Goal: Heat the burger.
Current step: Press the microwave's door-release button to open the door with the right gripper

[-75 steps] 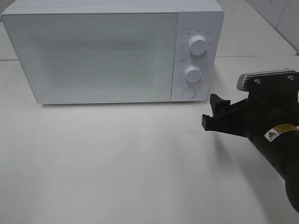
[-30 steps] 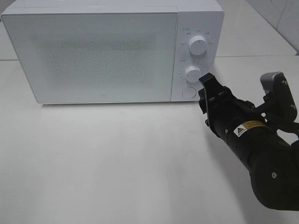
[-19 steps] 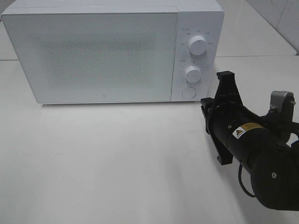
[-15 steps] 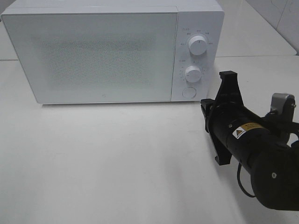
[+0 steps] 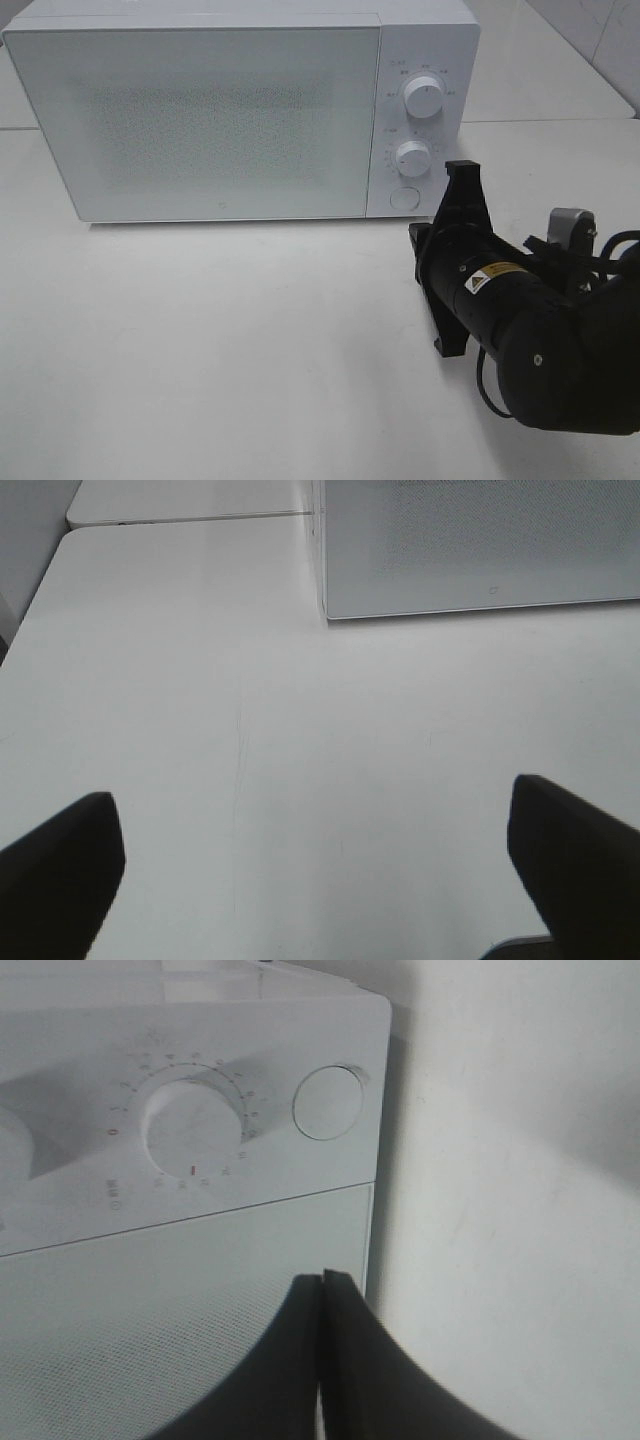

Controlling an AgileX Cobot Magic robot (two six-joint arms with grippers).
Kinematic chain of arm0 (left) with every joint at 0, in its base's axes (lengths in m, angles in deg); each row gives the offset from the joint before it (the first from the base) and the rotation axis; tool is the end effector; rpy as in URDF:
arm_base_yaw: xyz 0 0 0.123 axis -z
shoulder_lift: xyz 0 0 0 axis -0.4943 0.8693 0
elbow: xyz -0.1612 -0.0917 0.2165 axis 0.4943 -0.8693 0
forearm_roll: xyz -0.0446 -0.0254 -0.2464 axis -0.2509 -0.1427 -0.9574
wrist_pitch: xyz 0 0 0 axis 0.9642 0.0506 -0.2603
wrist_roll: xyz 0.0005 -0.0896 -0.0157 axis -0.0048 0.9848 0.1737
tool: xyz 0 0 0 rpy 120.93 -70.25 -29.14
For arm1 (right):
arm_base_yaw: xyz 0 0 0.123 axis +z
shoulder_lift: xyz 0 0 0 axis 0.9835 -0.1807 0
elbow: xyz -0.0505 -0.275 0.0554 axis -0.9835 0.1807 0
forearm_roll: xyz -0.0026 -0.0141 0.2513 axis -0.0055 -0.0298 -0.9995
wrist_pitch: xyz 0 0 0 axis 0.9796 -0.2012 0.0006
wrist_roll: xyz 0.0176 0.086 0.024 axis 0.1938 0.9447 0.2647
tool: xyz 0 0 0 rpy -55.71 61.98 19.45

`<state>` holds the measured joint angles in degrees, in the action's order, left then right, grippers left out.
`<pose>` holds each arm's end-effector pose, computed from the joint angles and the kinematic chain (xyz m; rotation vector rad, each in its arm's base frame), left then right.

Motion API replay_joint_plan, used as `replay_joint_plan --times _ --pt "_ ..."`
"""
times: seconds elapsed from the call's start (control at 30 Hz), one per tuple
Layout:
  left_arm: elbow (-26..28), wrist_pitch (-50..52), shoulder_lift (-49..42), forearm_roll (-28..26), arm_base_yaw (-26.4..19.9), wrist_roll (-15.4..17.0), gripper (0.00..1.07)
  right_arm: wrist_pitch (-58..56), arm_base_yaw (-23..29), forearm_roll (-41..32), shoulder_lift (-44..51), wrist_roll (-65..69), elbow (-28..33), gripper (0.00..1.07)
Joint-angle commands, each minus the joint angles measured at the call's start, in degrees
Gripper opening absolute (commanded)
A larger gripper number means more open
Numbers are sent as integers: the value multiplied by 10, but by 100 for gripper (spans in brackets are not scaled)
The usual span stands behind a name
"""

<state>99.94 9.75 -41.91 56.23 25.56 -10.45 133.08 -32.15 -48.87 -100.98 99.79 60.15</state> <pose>-0.0090 -0.0122 0.2810 0.0929 2.0385 -0.0310 0.2233 0.1570 0.1261 1.3681 1.5151 1.0955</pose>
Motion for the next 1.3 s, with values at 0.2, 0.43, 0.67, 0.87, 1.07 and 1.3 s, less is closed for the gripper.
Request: replay_joint_plan --times 0.2,0.43,0.67,0.87,1.07,1.3 --pt "-1 10 -11 0 1 5 98 -17 -17 4 -32 7 -38 0" --pt "-1 10 -11 0 1 5 98 -38 -57 22 -58 -11 -77 0" --pt "-1 10 -11 0 1 5 98 -54 -75 26 -74 -20 -103 0" --pt "-1 10 -11 0 1 5 98 -65 -89 37 -97 -19 -128 0" --pt "-1 10 -11 0 1 5 98 -75 -109 41 -109 -22 -151 0" --pt "-1 10 -11 0 1 5 98 -77 -121 54 -131 -18 -179 0"
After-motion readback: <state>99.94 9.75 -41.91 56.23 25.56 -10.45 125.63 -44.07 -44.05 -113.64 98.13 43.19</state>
